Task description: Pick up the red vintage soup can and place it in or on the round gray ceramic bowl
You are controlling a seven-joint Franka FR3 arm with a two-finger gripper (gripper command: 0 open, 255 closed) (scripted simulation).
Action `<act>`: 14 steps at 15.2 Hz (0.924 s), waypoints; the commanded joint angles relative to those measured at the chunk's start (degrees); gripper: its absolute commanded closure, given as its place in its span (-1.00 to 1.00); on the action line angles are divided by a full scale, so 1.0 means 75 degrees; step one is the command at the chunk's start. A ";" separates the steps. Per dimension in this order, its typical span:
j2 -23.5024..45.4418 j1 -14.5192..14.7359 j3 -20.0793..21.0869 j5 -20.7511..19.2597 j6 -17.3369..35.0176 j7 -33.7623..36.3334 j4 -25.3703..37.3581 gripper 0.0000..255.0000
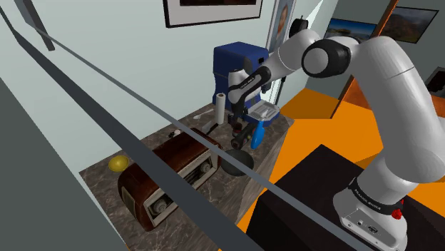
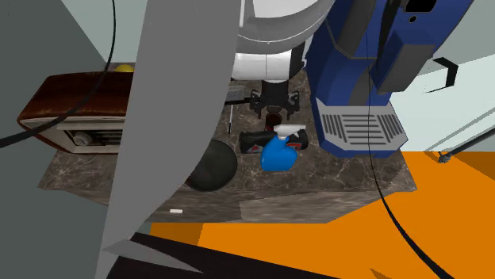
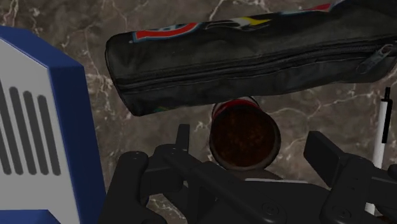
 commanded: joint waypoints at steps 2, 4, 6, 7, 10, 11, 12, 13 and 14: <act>0.0261 -0.0012 -0.0011 -0.0009 0.0159 0.0000 0.0108 -1.00; 0.0410 -0.0020 -0.0019 -0.0017 0.0275 0.0004 0.0141 -1.00; 0.0532 -0.0027 -0.0025 -0.0022 0.0362 0.0006 0.0177 -1.00; 0.0532 -0.0026 -0.0025 -0.0022 0.0361 0.0006 0.0178 -1.00; 0.0533 -0.0026 -0.0025 -0.0022 0.0361 0.0006 0.0179 -1.00; 0.0533 -0.0026 -0.0025 -0.0022 0.0361 0.0006 0.0179 -1.00; 0.0533 -0.0026 -0.0025 -0.0022 0.0361 0.0006 0.0179 -1.00; 0.0532 -0.0027 -0.0025 -0.0022 0.0360 0.0006 0.0179 -1.00; 0.0532 -0.0027 -0.0025 -0.0022 0.0360 0.0006 0.0179 1.00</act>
